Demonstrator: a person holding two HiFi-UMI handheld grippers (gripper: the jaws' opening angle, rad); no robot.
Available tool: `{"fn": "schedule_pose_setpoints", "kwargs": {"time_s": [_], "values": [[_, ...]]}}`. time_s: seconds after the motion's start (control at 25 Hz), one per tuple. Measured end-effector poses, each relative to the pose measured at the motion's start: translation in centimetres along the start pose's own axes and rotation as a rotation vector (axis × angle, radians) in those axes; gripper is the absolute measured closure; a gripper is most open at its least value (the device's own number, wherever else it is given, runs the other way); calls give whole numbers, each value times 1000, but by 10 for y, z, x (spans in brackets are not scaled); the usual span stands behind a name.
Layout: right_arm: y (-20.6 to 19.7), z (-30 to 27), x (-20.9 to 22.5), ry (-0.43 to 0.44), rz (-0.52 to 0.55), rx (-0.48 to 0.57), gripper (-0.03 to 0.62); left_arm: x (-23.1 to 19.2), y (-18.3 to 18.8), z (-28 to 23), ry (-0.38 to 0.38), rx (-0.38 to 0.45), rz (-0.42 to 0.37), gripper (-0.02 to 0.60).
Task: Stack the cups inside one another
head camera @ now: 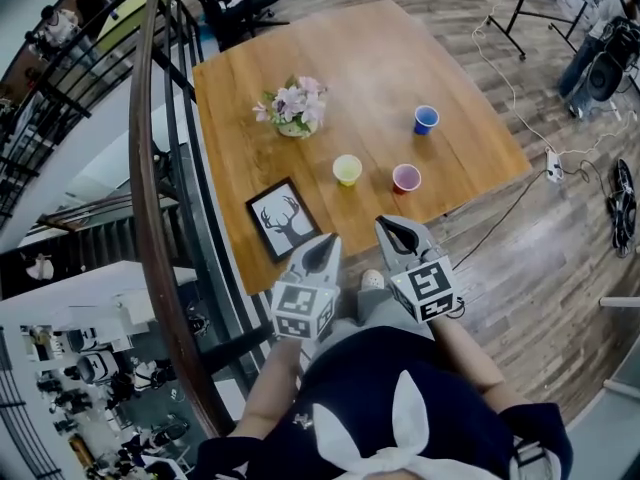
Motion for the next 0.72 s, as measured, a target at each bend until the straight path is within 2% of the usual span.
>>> {"fn": "schedule_pose_setpoints", "kwargs": {"time_s": [0.12,0.2,0.28,0.44,0.48,0.72], "values": [[4,-14,12,25,8,-6,592,-8,5,-14,13,-7,-1,565],[7,-24,21,41,7,-10,543,-13,8,-24,22,-9,2,565],[9,-34,28,58,4,-12,523,-18,9,-32,31,-15,3,565],[9,-55,38,102,-4,-37,356,-27,11,-45,57,-26,9,565],[9,-59,40,111,-5,-43,332,-29,11,-47,65,-26,12,565],[6,-83,51,122,17,-63,286,-40,5,-56,98,-48,27,565]]}}
Point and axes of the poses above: the fingertips, and each gripper's own axes: z backward along the fingers, x to its right, y out of its top, the point moved 2 cm from there along z, backward along the fingers, and after that the axes turned 6 degrees about -z, right-handed, at the moved point
